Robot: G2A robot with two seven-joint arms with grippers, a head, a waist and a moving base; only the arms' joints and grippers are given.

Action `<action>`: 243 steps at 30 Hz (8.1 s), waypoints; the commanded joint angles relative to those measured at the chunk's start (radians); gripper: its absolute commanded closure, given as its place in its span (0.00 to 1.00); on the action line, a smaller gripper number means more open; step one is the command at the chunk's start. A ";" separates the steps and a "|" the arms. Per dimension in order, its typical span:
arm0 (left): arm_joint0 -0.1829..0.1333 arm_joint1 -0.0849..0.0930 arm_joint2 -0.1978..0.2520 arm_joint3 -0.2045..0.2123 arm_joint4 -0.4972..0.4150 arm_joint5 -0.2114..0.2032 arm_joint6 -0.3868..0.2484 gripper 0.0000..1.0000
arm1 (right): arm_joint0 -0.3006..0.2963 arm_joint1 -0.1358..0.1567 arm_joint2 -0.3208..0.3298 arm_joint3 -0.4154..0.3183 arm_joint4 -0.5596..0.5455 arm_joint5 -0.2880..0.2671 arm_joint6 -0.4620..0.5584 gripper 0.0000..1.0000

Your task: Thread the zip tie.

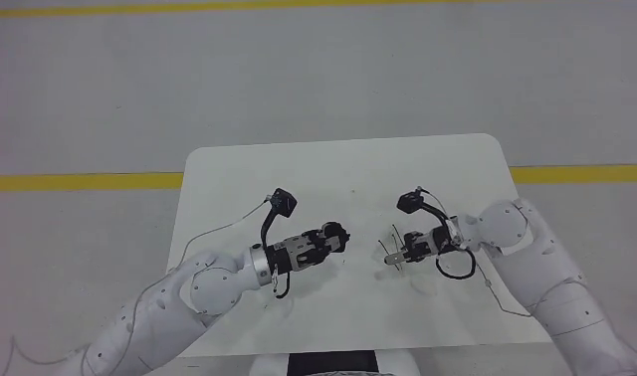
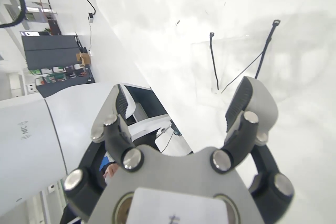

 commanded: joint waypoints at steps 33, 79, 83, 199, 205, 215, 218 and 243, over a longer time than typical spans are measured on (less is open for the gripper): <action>0.000 0.000 0.000 0.000 0.000 0.000 0.000 1.00 | 0.122 0.000 -0.221 0.074 -0.073 0.000 -0.084 0.55; 0.000 0.000 0.000 0.000 0.000 0.000 0.000 1.00 | 0.237 0.032 -0.400 0.220 -0.008 0.000 -0.203 0.85; 0.000 0.000 0.000 0.000 0.000 0.000 0.000 1.00 | 0.245 0.034 -0.414 0.227 -0.003 0.000 -0.203 0.87; 0.000 0.000 0.000 0.000 0.000 0.000 0.000 1.00 | -0.363 0.280 -0.030 -0.547 -0.306 0.000 -1.268 1.00; 0.000 0.000 0.000 0.000 0.000 0.000 0.000 1.00 | -0.404 0.271 -0.035 -0.537 -0.354 0.000 -1.410 1.00; 0.000 0.000 0.000 0.000 0.000 0.000 0.000 1.00 | -0.489 0.281 -0.109 -0.471 -0.571 0.000 -1.787 1.00; 0.000 0.000 0.000 0.000 0.000 0.000 0.000 1.00 | -0.478 0.288 -0.150 -0.447 -0.620 0.000 -1.853 1.00; 0.000 0.000 0.000 0.000 0.000 0.000 0.000 1.00 | -0.407 0.239 -0.260 -0.385 -0.729 0.014 -1.984 1.00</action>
